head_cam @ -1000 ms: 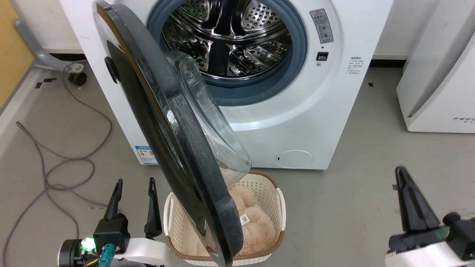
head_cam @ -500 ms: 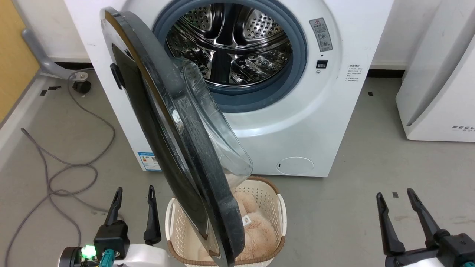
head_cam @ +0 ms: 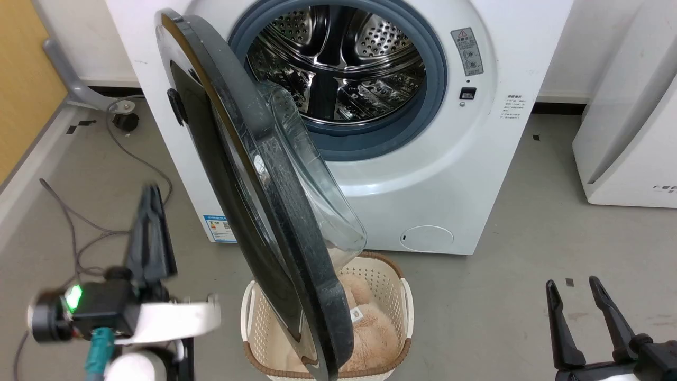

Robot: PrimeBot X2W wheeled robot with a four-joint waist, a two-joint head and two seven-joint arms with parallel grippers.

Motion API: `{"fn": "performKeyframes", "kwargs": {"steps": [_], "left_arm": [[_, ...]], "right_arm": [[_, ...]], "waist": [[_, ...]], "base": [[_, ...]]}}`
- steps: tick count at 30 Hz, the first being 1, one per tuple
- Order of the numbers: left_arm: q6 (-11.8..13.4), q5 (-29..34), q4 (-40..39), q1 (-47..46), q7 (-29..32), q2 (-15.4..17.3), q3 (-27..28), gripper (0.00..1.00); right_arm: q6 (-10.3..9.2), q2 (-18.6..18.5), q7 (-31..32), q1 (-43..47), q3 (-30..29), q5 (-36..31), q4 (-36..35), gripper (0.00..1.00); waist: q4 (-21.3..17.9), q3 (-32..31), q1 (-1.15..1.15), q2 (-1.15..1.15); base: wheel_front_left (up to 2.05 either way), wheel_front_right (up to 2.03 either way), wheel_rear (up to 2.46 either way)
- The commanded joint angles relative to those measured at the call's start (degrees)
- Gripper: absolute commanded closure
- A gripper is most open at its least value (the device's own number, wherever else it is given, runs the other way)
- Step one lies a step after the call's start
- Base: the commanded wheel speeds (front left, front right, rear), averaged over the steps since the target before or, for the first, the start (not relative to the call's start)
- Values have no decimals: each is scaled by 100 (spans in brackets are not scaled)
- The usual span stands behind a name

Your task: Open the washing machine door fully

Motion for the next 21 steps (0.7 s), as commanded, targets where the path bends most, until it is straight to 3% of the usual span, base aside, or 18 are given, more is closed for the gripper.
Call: {"fn": "performKeyframes", "kwargs": {"steps": [1, 10, 21], "left_arm": [[-36, 6, -90, -83, -30, -3, -17, 100], [-343, 242, -1308, -434, -30, -59, -1056, 100], [-666, 492, -1577, -337, -30, -75, -2501, 100]], "right_arm": [[3, 26, -24, 58, -3, 46, -13, 0], [3, 26, -24, 31, 10, 108, 0, 0], [3, 27, -24, 37, 21, 96, 1, 0]], "waist": [[0, 1, 0, 0], [28, -12, 0, 0], [40, -52, 0, 0]], "base": [[0, 0, 0], [0, 0, 0], [0, 0, 0]]}}
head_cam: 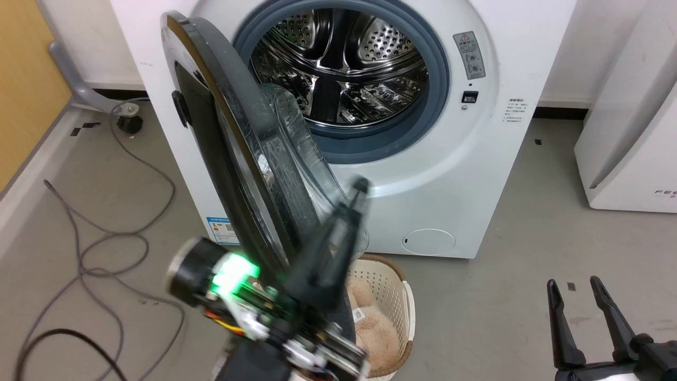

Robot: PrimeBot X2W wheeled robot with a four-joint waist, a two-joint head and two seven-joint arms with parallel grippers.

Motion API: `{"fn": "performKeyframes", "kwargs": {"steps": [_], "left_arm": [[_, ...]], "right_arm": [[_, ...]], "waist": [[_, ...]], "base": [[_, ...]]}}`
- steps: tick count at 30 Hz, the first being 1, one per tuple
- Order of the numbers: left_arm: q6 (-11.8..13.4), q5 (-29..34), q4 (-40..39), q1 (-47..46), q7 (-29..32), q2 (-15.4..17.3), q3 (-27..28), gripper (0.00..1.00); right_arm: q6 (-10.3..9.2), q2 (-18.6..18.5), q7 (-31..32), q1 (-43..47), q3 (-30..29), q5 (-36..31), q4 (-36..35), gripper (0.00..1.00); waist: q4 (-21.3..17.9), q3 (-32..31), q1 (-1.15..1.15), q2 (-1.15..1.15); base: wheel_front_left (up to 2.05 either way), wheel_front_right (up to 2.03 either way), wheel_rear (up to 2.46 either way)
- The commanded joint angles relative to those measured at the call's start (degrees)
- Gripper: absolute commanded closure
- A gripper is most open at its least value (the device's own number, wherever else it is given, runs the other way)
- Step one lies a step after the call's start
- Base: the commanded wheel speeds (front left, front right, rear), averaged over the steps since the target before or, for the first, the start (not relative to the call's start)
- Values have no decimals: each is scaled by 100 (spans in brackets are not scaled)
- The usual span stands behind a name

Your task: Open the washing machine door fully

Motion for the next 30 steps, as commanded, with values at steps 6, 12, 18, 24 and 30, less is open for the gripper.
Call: {"fn": "performKeyframes", "kwargs": {"steps": [6, 12, 18, 24, 30], "left_arm": [[-139, -21, 279, 315, -24, 11, -660, 100], [-153, -40, 654, 617, -24, 67, -1043, 100], [-153, -114, 1079, 803, -24, 138, -1242, 100], [-16, -302, 1568, 834, -24, 111, -1144, 100], [133, -363, 2000, 826, -24, 130, -989, 100]], "right_arm": [[3, 26, -25, 20, 31, 37, 11, 0], [3, 26, -25, 9, 52, 2, 17, 0], [3, 26, -25, -14, 86, -17, 46, 0], [3, 26, -25, -45, 123, -22, 49, 0], [3, 26, -25, -68, 117, -42, 50, 0]], "waist": [[35, -4, 0, 0], [60, 3, 0, 0], [74, 37, 0, 0], [37, 69, 0, 0], [-19, 124, 0, 0]], "base": [[0, 0, 0], [0, 0, 0], [0, 0, 0], [0, 0, 0], [0, 0, 0]]}}
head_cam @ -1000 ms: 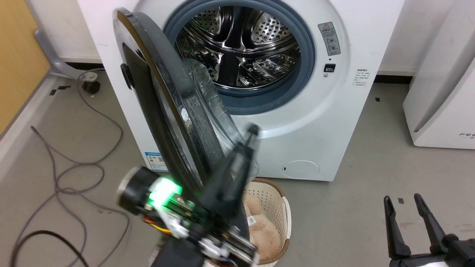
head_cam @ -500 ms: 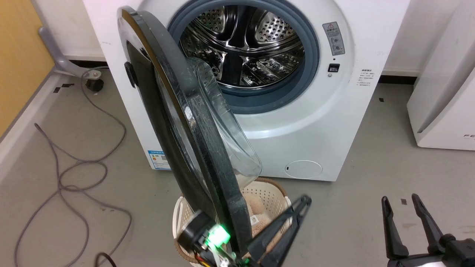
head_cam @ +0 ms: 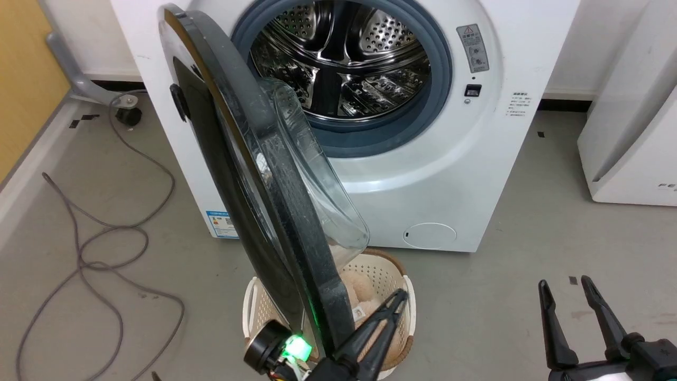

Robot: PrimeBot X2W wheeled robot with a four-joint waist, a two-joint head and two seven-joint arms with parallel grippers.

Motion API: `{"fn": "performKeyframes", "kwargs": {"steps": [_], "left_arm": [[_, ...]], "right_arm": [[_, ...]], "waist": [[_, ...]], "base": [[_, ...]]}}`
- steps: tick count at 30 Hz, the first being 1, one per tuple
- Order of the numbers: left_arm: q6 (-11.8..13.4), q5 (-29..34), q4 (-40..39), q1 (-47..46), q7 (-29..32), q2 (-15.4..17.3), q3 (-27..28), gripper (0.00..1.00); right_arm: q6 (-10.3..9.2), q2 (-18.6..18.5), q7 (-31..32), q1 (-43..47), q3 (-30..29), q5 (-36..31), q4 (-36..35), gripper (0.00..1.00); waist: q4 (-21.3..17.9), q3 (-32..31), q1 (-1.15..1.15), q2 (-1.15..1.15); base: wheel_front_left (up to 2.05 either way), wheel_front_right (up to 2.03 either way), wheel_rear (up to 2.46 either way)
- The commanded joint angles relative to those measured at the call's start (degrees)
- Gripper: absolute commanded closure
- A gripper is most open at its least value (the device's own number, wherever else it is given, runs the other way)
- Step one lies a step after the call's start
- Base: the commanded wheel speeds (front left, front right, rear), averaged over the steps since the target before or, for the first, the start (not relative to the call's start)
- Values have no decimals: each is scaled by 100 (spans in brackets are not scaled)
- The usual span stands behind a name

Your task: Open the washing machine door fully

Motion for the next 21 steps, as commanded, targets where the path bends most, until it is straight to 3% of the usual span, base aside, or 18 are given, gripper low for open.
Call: {"fn": "performKeyframes", "kwargs": {"steps": [1, 11, 21], "left_arm": [[50, -54, 74, 50, -24, 22, 55, 100], [156, -138, 398, 42, -24, 105, 289, 100], [327, -170, 34, 444, -24, 399, 535, 100]], "right_arm": [[3, 25, -24, -59, -4, -20, 15, 0], [3, 25, -24, -65, -27, 10, 30, 0], [3, 25, -24, -6, 40, 98, 80, 0]], "waist": [[-13, 17, 0, 0], [37, 33, 0, 0], [391, -61, 0, 0]], "base": [[0, 0, 0], [0, 0, 0], [0, 0, 0]]}}
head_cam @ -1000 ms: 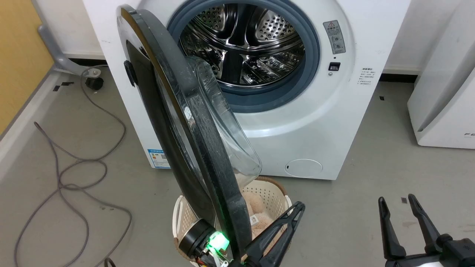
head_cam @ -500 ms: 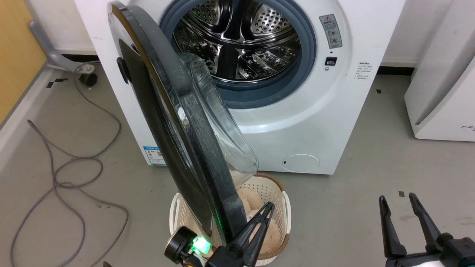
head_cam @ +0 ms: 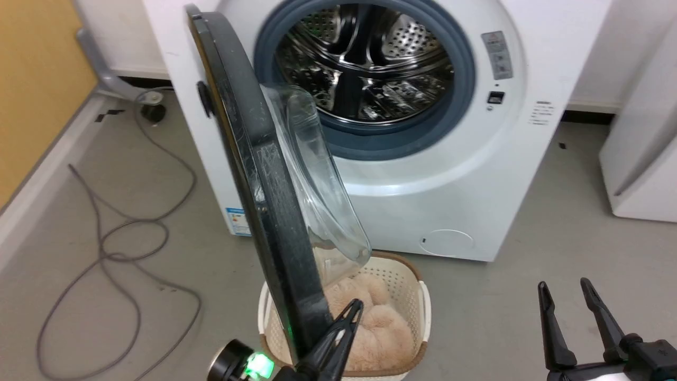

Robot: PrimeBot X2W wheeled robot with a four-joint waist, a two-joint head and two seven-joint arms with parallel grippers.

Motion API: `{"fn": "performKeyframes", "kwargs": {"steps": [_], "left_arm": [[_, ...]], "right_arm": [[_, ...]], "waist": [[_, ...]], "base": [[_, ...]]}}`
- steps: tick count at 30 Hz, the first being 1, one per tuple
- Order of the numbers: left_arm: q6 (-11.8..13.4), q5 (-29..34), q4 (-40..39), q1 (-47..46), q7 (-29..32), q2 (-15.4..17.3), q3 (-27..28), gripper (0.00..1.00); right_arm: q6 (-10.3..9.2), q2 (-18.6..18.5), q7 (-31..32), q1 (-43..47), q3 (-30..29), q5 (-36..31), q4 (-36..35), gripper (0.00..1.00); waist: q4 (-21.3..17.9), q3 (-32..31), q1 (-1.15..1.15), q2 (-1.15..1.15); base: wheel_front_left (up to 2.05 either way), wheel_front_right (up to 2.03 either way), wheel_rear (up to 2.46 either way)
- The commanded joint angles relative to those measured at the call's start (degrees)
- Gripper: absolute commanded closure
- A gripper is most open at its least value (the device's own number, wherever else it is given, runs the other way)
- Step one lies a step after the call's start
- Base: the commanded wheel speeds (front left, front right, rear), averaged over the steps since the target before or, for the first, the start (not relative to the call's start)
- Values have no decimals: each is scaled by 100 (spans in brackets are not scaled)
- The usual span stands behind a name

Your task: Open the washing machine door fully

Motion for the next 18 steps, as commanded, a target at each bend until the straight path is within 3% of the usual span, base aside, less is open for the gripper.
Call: {"fn": "performKeyframes", "kwargs": {"steps": [1, 18], "left_arm": [[71, -22, -17, 82, -23, 101, 112, 100], [460, -118, -274, 290, -23, 472, 804, 100]], "right_arm": [[3, 24, -25, 1, 0, 50, 3, 0], [3, 24, -25, -51, -83, 28, 61, 0]], "waist": [[112, -2, 0, 0], [1189, 167, 0, 0]], "base": [[0, 0, 0], [0, 0, 0]]}}
